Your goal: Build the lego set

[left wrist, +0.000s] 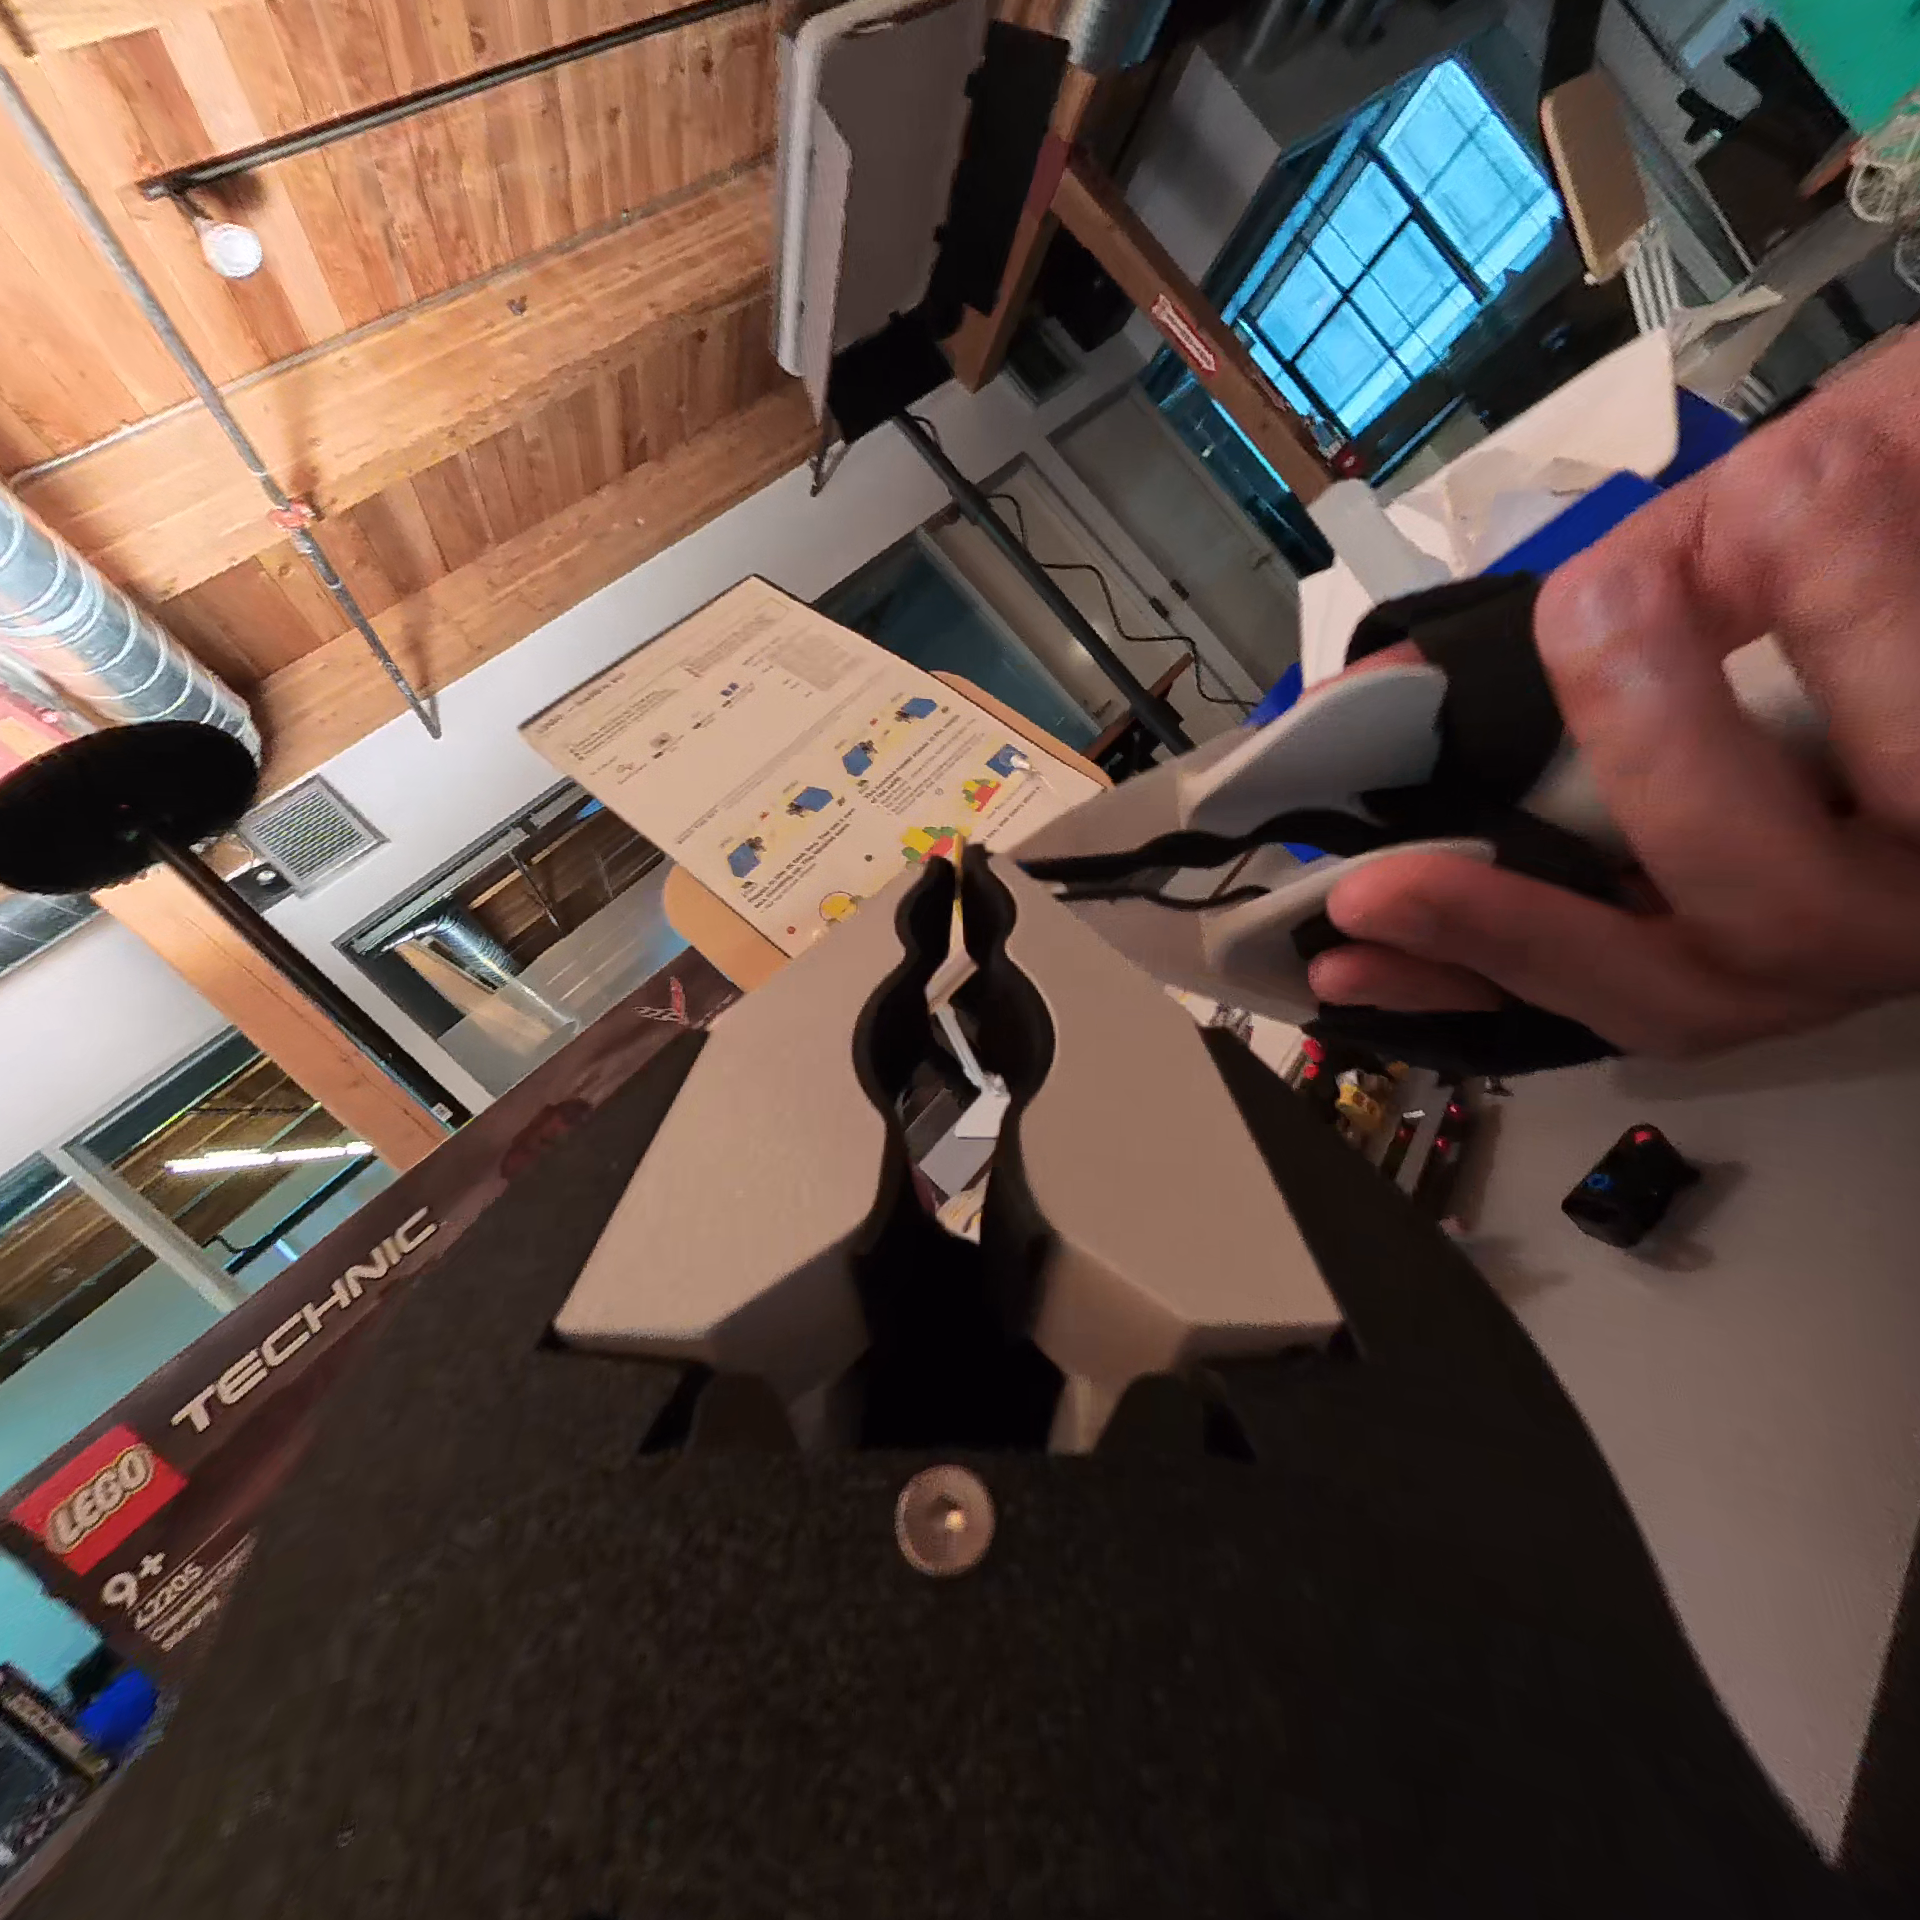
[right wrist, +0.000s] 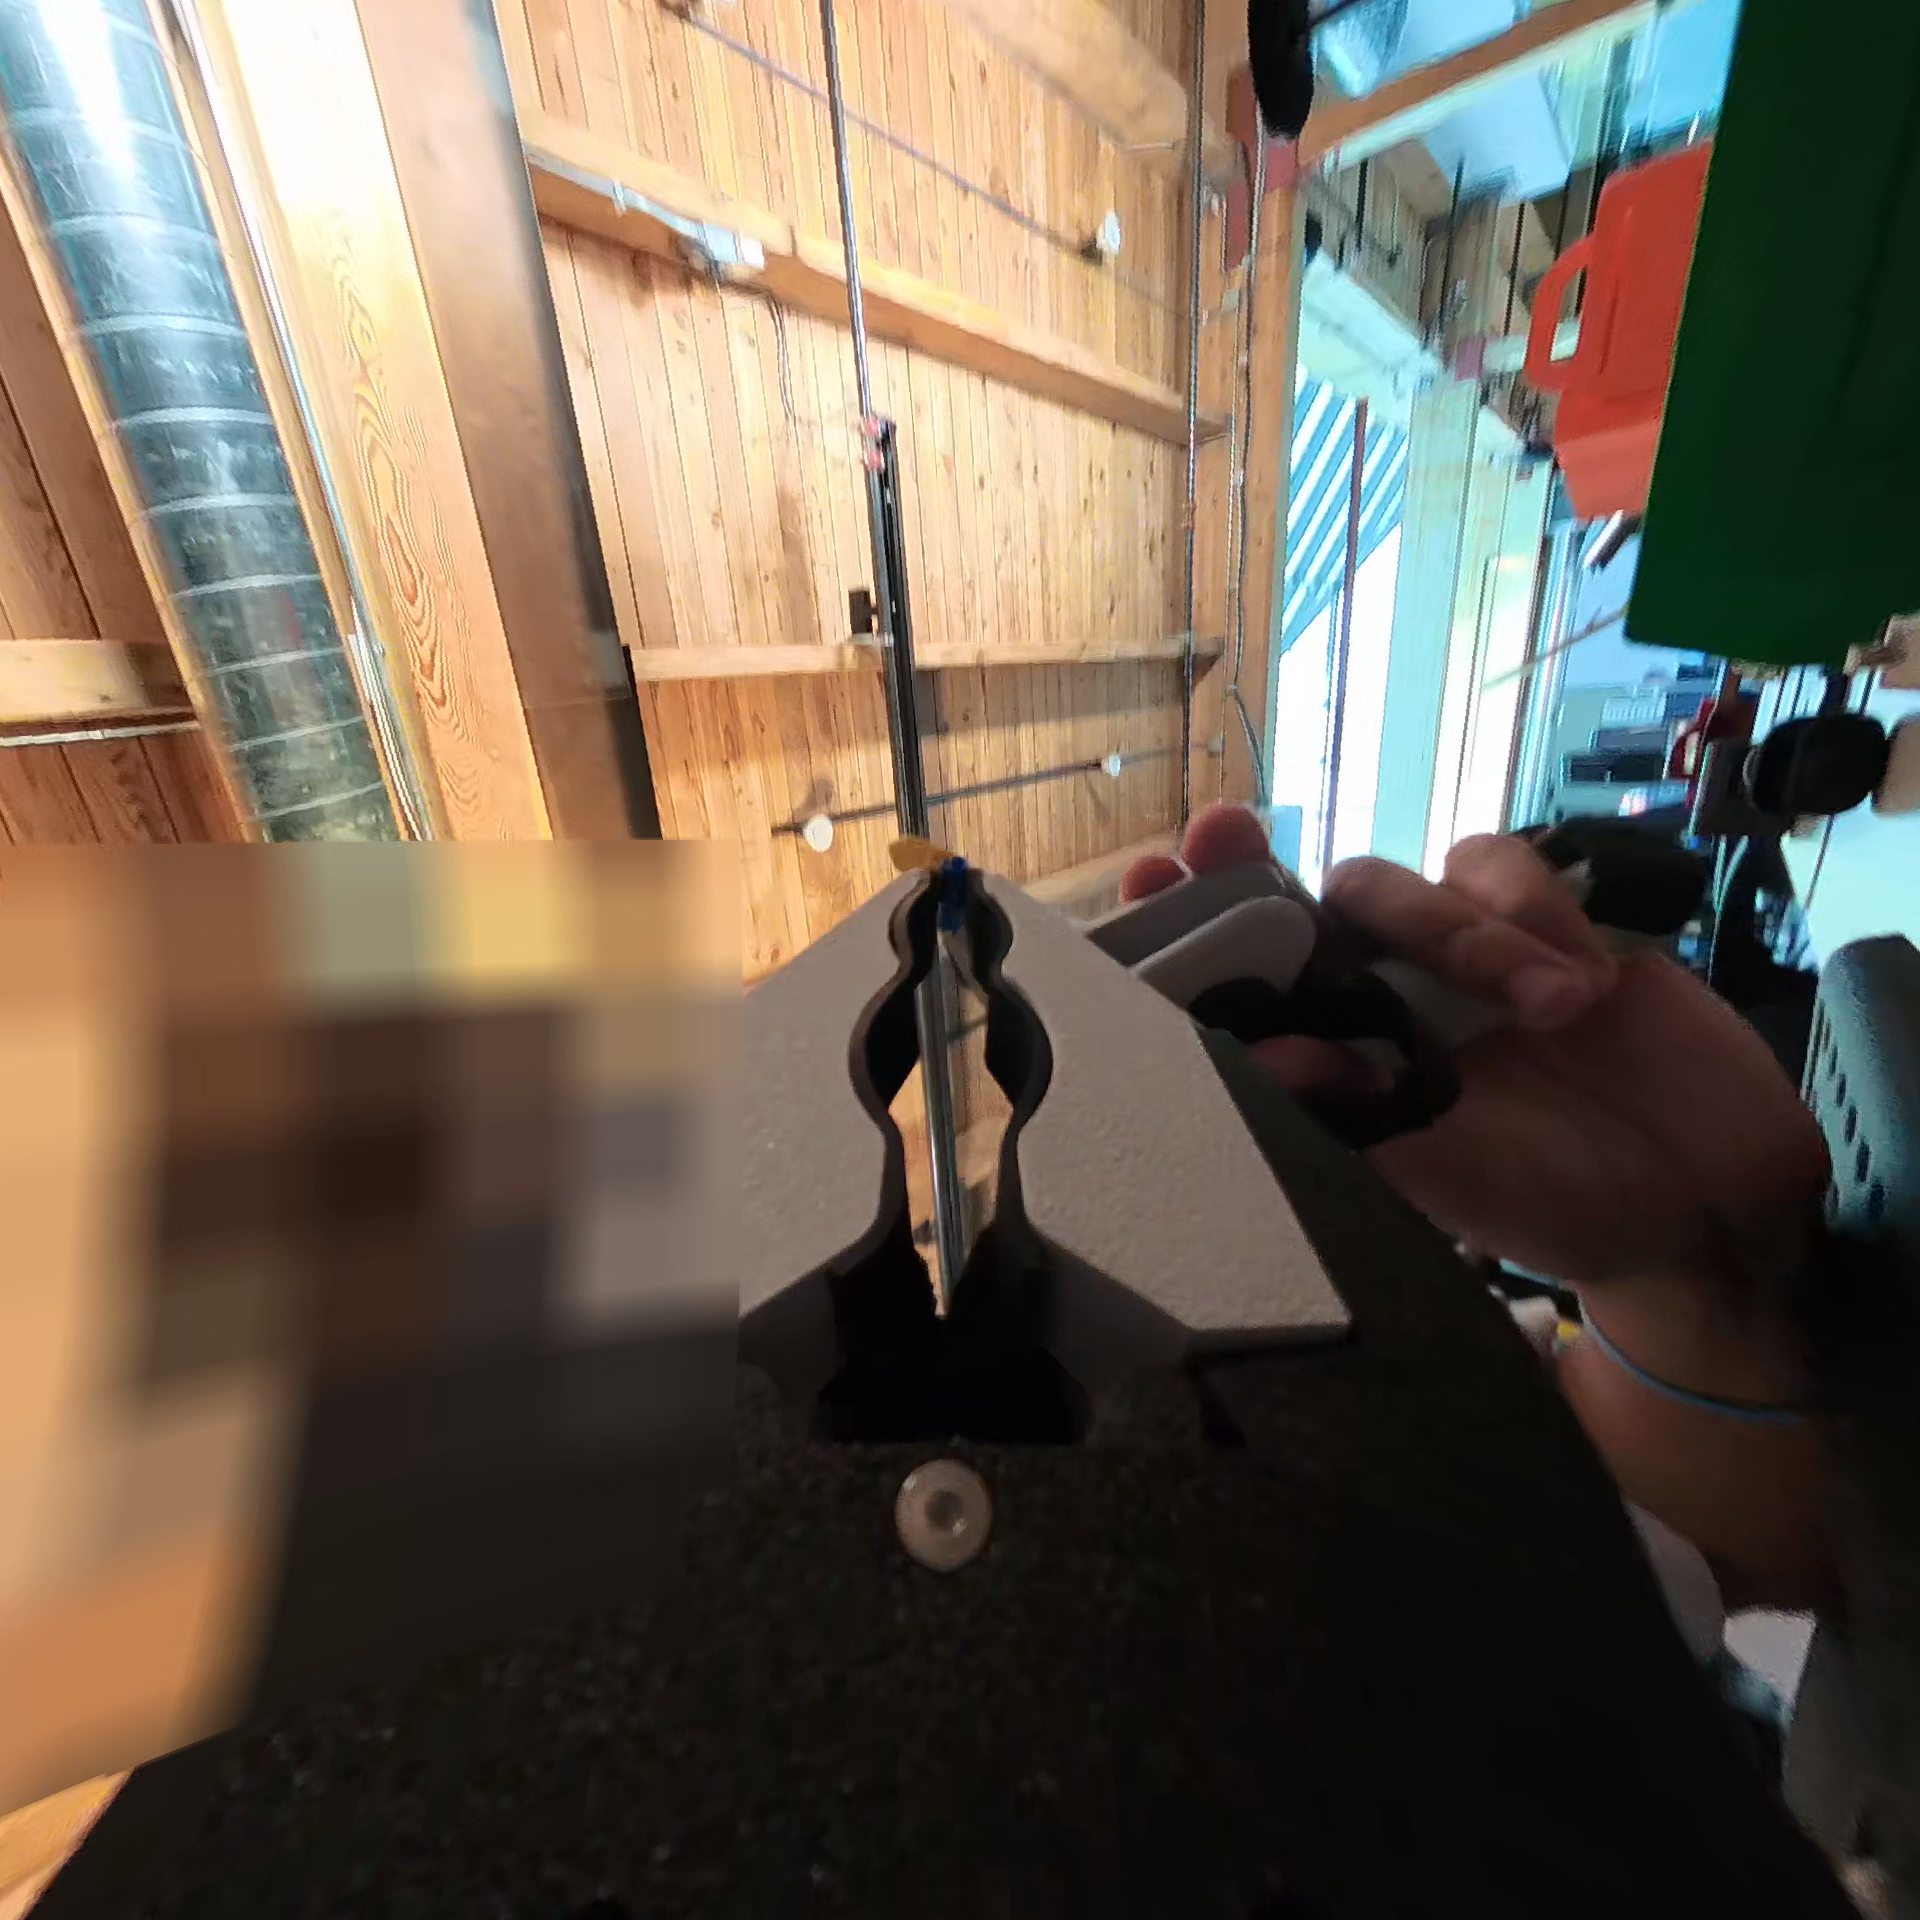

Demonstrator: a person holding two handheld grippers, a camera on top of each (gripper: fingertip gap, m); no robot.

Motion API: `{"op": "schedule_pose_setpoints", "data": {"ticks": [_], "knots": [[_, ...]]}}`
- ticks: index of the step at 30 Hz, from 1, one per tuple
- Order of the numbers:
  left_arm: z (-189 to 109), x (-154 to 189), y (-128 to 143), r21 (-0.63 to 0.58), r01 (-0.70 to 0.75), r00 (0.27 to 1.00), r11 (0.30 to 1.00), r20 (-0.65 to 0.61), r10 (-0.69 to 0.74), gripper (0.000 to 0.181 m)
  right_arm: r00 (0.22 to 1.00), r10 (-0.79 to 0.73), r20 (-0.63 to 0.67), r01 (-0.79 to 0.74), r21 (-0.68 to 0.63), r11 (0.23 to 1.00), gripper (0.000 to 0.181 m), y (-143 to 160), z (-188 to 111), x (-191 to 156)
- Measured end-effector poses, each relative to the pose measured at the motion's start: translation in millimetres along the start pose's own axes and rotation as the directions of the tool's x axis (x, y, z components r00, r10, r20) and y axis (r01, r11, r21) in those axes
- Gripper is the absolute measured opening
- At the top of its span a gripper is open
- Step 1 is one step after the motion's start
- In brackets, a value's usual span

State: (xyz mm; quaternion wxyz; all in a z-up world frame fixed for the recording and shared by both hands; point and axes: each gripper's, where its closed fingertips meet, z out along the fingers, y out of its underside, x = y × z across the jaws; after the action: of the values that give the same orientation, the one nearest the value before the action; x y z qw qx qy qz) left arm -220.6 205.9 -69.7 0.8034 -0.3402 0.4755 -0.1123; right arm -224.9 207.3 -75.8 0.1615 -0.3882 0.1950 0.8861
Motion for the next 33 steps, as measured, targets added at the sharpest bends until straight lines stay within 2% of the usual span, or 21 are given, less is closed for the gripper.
{"op": "schedule_pose_setpoints", "data": {"ticks": [1,6,11,14,33], "knots": [[-1.1,-5.2,-1.1,0.003,0.015,1.0,1.0,0.022,-0.015,0.0,1.0,-0.007,-0.005,0.007,0.036,0.999,0.004,-5.1,1.3,1.2],[-1.1,-12.2,-1.0,-0.003,0.026,0.998,1.0,0.061,-0.025,0.0,1.0,0.007,0.013,-0.009,0.132,0.991,0.004,-28.8,1.5,7.4],[-0.1,-14.2,2.2,-0.013,0.01,0.997,1.0,0.071,-0.009,0.0,0.997,0.059,0.056,-0.062,0.058,0.996,0.004,-13.3,20.7,5.2],[-0.6,-16.4,4.4,-0.021,-0.002,0.997,1.0,0.079,0.004,0.0,0.99,0.114,0.087,-0.119,0.056,0.991,0.004,-15.1,18.3,4.4],[-0.3,-14.3,2.8,-0.002,-0.036,0.996,0.999,0.081,0.036,0.001,0.986,0.142,0.089,-0.147,0.051,0.988,0.004,-15.1,17.8,1.6]]}}
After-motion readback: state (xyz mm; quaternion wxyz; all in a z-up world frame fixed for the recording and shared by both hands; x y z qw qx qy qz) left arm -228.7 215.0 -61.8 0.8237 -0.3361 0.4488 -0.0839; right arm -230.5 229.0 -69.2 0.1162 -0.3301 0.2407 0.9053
